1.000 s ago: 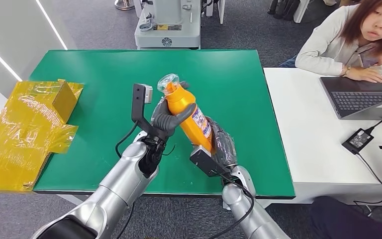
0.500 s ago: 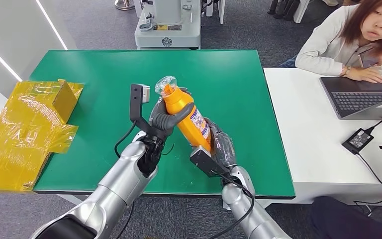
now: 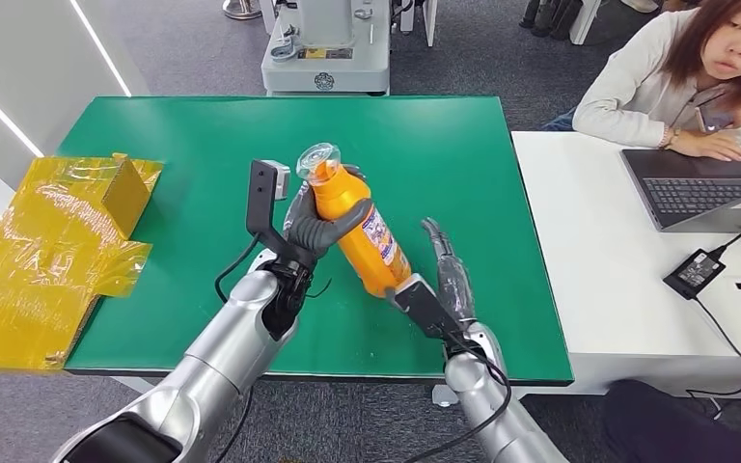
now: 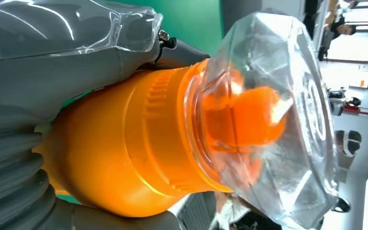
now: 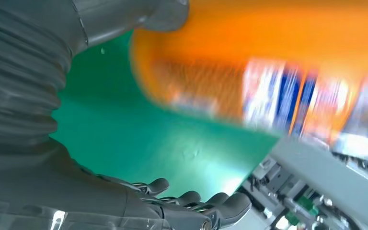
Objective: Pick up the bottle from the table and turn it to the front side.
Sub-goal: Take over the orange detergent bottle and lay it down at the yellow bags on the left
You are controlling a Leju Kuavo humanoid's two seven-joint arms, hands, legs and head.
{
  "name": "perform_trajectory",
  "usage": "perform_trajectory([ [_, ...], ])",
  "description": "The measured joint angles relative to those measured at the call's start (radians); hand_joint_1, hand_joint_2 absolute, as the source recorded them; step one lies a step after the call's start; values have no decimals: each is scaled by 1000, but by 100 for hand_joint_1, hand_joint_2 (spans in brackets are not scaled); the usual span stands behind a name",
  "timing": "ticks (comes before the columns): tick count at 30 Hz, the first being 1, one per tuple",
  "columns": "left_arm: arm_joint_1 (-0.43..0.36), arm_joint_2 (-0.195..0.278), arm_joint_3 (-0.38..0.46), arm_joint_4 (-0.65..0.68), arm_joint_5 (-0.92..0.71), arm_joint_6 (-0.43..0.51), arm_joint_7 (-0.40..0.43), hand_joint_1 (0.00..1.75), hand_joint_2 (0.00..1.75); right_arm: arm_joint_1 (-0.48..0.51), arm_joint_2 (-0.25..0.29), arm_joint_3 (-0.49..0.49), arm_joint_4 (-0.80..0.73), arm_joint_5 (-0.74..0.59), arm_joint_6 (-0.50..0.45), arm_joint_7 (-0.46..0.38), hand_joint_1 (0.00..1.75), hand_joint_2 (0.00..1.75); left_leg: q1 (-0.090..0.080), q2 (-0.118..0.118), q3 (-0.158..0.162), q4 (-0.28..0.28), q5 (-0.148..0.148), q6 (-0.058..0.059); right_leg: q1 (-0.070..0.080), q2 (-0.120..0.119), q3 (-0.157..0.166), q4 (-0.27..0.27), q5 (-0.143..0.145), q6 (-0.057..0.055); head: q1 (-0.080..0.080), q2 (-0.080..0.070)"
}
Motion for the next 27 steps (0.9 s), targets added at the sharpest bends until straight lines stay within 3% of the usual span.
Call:
perform_trajectory([
  [8,-24,38,18,0,-26,-4,-7,175,175,69,-34,-43,-108,-26,19,-9,0,175,0,0,0,0,0,0,0,0,0,0,0,0,0,0],
  [12,-31,54,19,-7,-91,26,-74,175,175,110,-39,-58,-170,-37,24,-16,0,175,0,0,0,0,0,0,0,0,0,0,0,0,0,0],
  [17,-59,107,12,-52,-426,208,-168,175,175,225,-48,-77,-355,-34,31,-16,0,175,0,0,0,0,0,0,0,0,0,0,0,0,0,0],
  [22,-110,159,12,-78,-749,362,-171,175,175,327,-59,-91,-552,4,46,-11,0,175,0,1,0,-1,0,0,0,1,0,0,0,0,0,0],
  [24,-127,180,14,-89,-850,390,-154,175,175,356,-61,-93,-610,12,49,-16,0,175,0,1,0,-1,0,0,0,1,0,0,0,0,0,0],
  [27,-140,208,40,-112,-915,356,-127,175,175,398,-62,-108,-703,-71,89,-46,0,175,0,1,0,-1,0,0,0,1,0,0,0,0,0,0],
])
